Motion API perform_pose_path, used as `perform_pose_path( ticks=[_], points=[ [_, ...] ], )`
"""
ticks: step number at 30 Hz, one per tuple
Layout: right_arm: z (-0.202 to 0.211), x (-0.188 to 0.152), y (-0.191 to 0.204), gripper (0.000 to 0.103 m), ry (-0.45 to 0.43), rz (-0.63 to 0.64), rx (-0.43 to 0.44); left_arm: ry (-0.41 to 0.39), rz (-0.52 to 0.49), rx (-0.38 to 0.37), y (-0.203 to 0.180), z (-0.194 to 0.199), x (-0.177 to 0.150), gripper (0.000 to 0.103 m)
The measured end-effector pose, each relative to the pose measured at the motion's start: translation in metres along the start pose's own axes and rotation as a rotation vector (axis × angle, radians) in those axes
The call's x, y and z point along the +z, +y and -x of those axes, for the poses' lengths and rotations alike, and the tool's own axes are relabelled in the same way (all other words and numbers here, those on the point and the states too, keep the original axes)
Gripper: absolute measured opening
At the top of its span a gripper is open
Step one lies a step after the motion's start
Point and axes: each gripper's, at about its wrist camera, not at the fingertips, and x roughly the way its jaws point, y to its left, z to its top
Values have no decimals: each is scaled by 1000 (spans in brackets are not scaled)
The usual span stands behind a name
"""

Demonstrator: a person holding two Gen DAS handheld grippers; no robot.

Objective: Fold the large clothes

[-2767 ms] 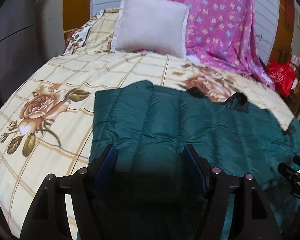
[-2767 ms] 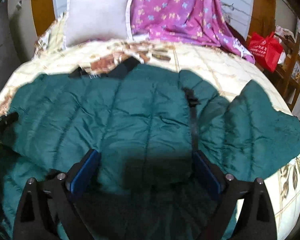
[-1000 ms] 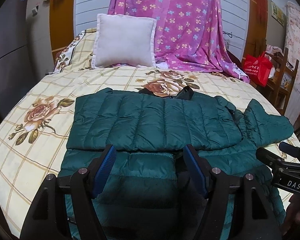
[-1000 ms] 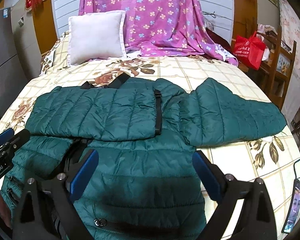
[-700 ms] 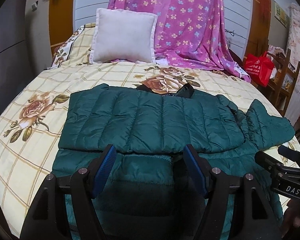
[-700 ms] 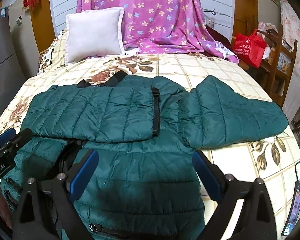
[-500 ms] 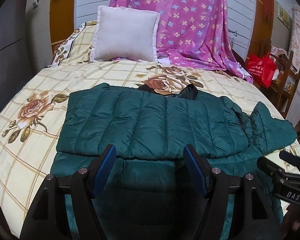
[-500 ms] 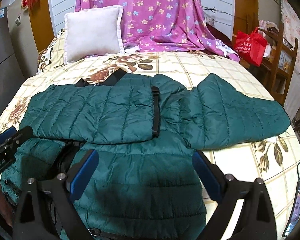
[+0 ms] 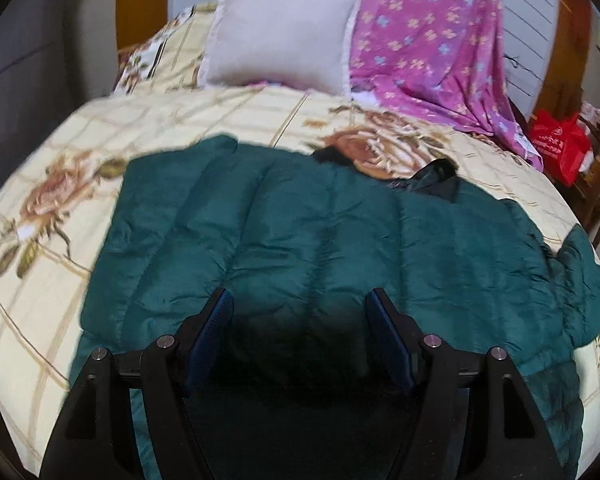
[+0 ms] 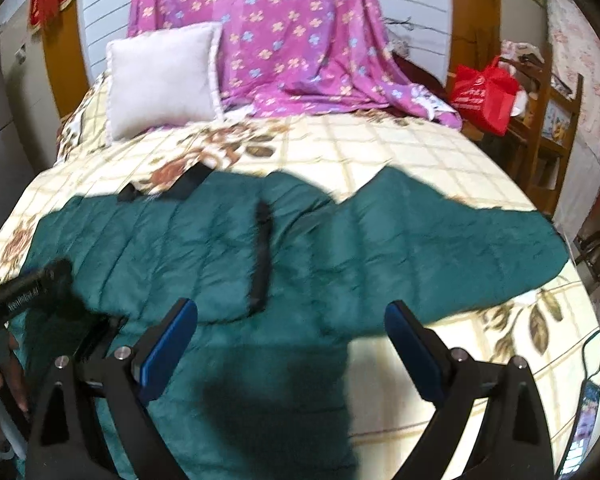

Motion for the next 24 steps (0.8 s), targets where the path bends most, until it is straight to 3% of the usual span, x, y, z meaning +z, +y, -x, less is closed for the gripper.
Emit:
perform_pose_path(
  ticks=[7,14,24],
  points=[
    [-26,27,-84,97,8,-127,-126,-17,-24,15,-4,-6,-10,52],
    [-66,28,-189,97,61,-272,-316,-20,-25,14,-3,-9,-11,54],
    [-95,21,-311,97,74,-542,-435,-18,-22,9,-3,-11,-12,56]
  ],
)
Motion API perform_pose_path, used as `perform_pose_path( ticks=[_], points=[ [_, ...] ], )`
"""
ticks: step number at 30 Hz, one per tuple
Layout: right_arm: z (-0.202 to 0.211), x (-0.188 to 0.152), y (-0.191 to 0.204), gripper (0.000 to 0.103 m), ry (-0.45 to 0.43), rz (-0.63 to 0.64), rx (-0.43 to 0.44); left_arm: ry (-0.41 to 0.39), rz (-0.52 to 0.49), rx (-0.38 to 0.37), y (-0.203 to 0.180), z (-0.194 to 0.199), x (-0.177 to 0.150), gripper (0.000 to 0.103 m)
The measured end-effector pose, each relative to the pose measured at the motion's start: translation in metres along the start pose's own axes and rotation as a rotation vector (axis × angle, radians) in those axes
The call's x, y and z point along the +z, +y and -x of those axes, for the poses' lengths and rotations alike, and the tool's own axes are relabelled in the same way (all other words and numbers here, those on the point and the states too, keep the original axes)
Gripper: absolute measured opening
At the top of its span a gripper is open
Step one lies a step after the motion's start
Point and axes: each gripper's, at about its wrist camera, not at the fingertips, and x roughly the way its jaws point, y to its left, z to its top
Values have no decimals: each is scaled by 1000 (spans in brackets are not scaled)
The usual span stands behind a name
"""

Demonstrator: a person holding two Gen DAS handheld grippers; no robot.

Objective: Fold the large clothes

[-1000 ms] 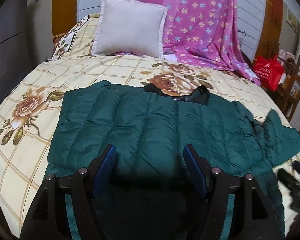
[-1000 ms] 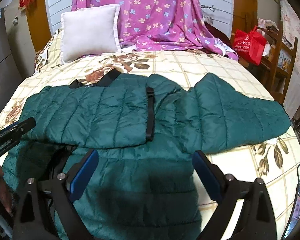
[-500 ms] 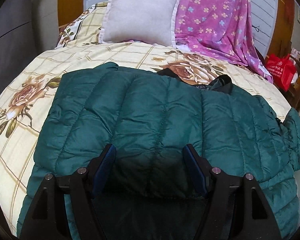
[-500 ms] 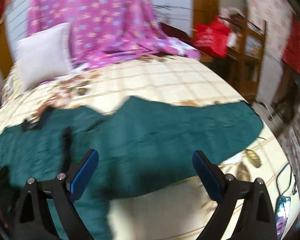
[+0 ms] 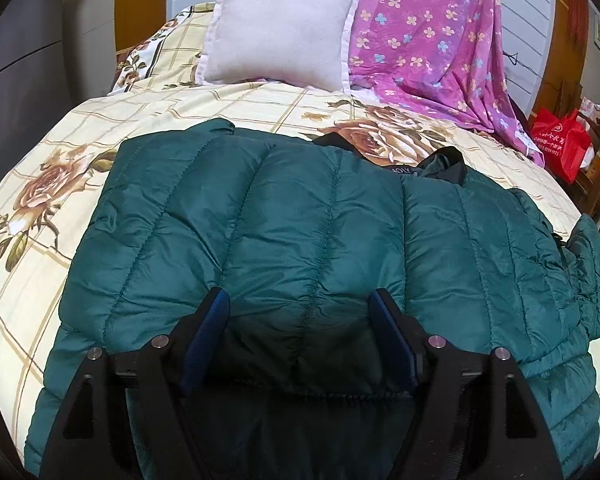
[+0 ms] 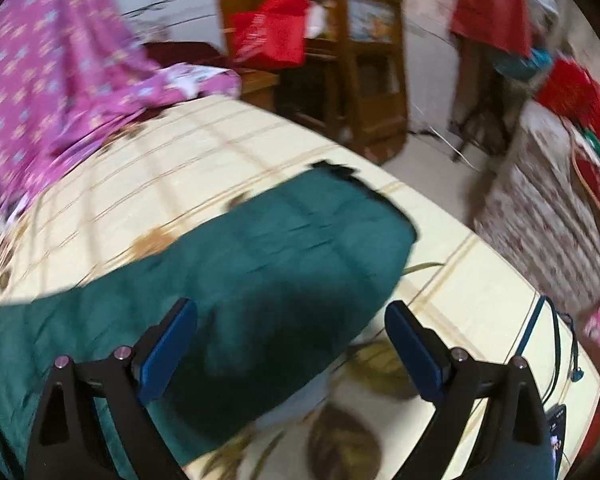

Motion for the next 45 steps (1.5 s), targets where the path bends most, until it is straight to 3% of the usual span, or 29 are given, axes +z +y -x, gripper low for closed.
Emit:
perform_pose_path(
  ticks=[7,10,12,14,15,16,17,22,28,32,35,40,45],
  points=[
    [-41,15,-12,96,40,-52,24,0,7,-9,0,-1,-1,57],
    [-49,14,-9,89,35,-26,14,0,7,-11,-2,-2,-1,57],
    [-44,10,-4,75,13,1,9,0,6,-10,-1,-2,-1,57],
    [-41,9,-1,43,6,44,9,0,7,-10,-1,-2,-1,57],
    [-39,10,-1,36,10,53,28,0,7,-10,-1,-2,-1,57],
    [-34,11,-3,22,9,53,67,0,7,-11,-1,-1,-1,57],
    [-27,11,-6,18,0,45,90,0,8,-11,-1,-2,-1,57],
    [29,12,-1,16,-114,68,206,0,7,-11,-1,-2,-1,57],
    [95,7,30,16,-167,169,356,0,8,-12,-1,-2,-1,58],
    [134,0,52,15,-176,204,469,-7,19,-30,2,1,0,56],
    [166,-8,75,15,-180,257,552,-13,14,-11,8,13,2,44],
    [213,-39,131,15,-170,401,677,-2,22,39,32,34,3,44],
    [243,-81,197,15,-104,510,818,-10,117,9,71,57,11,44]
  ],
)
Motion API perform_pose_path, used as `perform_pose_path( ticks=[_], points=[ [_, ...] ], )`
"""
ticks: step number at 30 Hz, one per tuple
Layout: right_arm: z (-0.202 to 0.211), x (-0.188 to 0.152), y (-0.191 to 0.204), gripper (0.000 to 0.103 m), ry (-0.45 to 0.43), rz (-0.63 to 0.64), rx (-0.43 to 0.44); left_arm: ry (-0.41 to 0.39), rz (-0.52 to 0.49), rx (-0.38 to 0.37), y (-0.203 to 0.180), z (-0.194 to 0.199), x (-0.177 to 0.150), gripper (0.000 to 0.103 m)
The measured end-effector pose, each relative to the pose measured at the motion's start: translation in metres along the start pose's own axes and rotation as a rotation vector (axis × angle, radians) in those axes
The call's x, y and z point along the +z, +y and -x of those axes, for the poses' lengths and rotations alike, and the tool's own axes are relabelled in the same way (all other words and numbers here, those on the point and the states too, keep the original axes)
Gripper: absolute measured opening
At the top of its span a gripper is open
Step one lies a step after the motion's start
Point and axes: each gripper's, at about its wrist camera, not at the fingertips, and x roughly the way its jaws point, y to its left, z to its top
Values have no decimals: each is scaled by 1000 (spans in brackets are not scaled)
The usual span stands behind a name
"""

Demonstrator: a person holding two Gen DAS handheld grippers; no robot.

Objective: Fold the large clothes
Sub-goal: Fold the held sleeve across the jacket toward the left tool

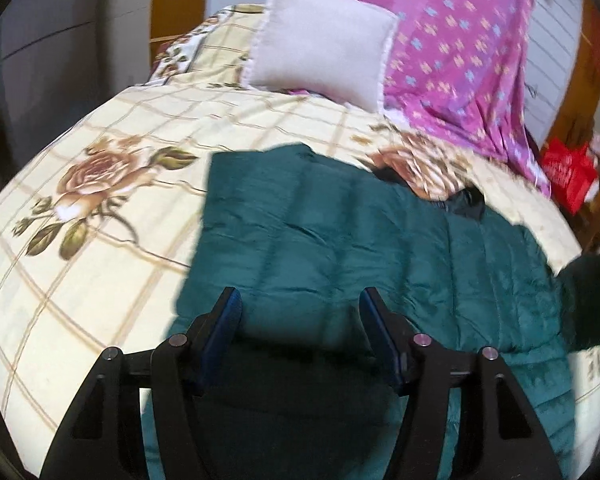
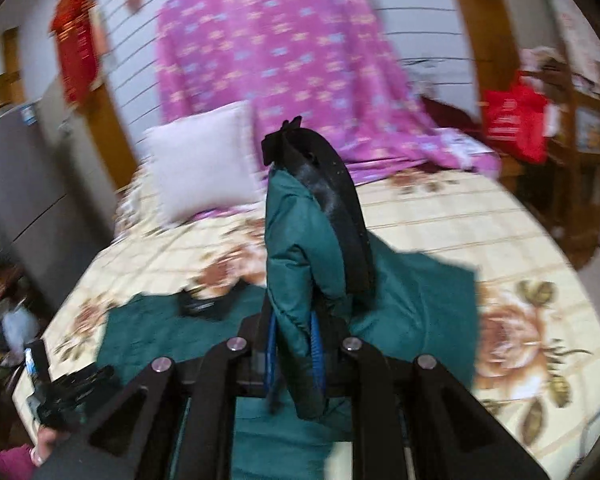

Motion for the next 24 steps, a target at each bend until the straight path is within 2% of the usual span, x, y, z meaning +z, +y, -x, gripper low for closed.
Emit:
perform_pose_path(
  ticks=[5,9,16,18,20,22,24],
  points=[
    [-45,-20,73,15,86,64,111,-5,101,-52,31,14,5,44],
    [-91,-47,120,14,180,84,191,-3,121,-80,44,18,2,44],
    [-159,-92,158,18,339,71,259,19,140,-99,52,14,1,44],
    [-169,-99,158,29,361,68,285,29,149,-109,54,12,0,44],
    [-173,-102,157,65,404,20,375,40,169,-136,56,11,-1,44],
    [-167,-99,157,78,409,-11,419,45,192,-166,57,11,0,44],
    [-154,-91,157,78,381,25,404,43,210,-187,56,12,1,44]
  ],
)
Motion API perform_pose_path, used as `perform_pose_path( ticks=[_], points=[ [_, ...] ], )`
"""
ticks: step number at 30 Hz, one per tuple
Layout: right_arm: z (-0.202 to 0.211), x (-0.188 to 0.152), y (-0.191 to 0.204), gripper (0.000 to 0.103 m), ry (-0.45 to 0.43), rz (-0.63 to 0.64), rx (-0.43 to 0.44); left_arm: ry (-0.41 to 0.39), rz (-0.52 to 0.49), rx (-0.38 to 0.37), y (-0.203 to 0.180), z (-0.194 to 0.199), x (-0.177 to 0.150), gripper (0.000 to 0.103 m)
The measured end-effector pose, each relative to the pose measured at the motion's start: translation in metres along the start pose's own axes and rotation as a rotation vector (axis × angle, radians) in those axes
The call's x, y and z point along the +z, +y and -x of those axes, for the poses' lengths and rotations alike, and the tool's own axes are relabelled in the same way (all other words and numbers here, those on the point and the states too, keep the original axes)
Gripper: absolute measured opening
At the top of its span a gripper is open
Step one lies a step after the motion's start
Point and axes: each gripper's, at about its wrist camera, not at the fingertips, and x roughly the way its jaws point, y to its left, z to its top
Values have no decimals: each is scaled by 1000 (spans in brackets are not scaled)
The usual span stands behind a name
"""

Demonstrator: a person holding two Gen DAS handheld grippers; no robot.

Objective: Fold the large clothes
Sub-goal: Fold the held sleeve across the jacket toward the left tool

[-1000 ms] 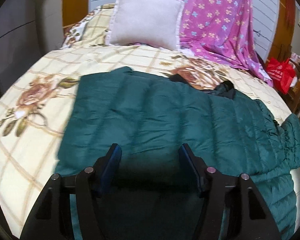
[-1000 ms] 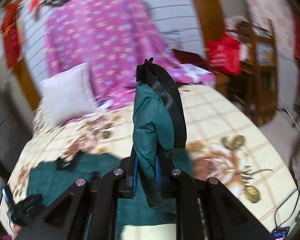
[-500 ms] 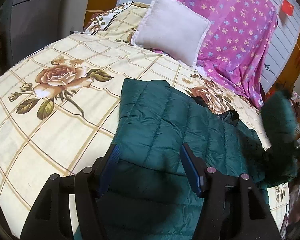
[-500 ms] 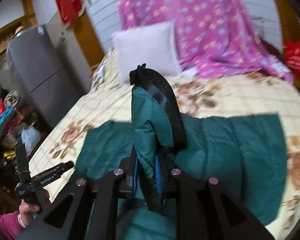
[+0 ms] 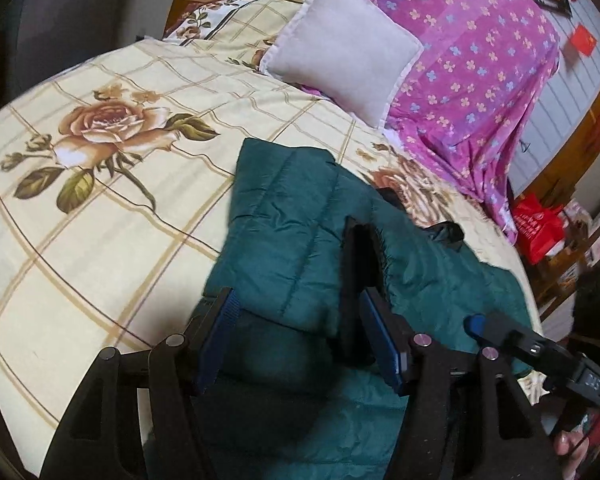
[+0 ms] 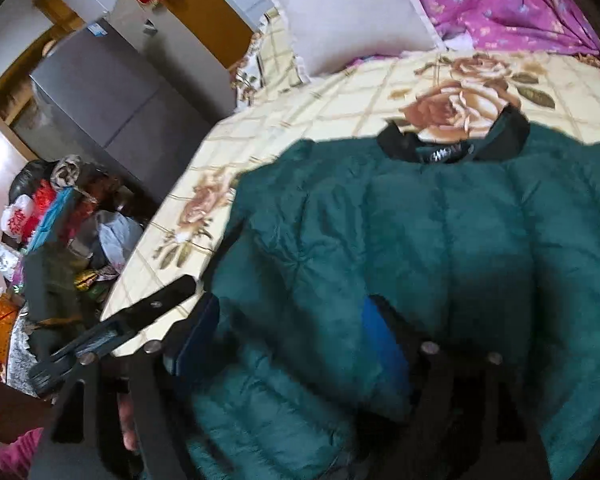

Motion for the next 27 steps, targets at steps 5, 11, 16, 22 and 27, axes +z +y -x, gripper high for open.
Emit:
perform_pose_path(
  ticks=[5,11,16,22,27],
  points=[
    [50,4,-2,78,-98,45,-127,-2,42,-65,-13,2,2,50],
    [96,0,-36,78,-121,-9,-236,104,-21,-26,-44,-30,-9,52],
    [126,-10,-59,78,-146,-36,-301,132,-107,54,-62,-46,-17,7],
    [157,2,-73,78,-203,-59,-419,-67,-239,73,-87,-2,24,0],
    [134,13,-69,78,-194,-51,-412,-84,-224,138,-60,-7,47,0]
  ],
)
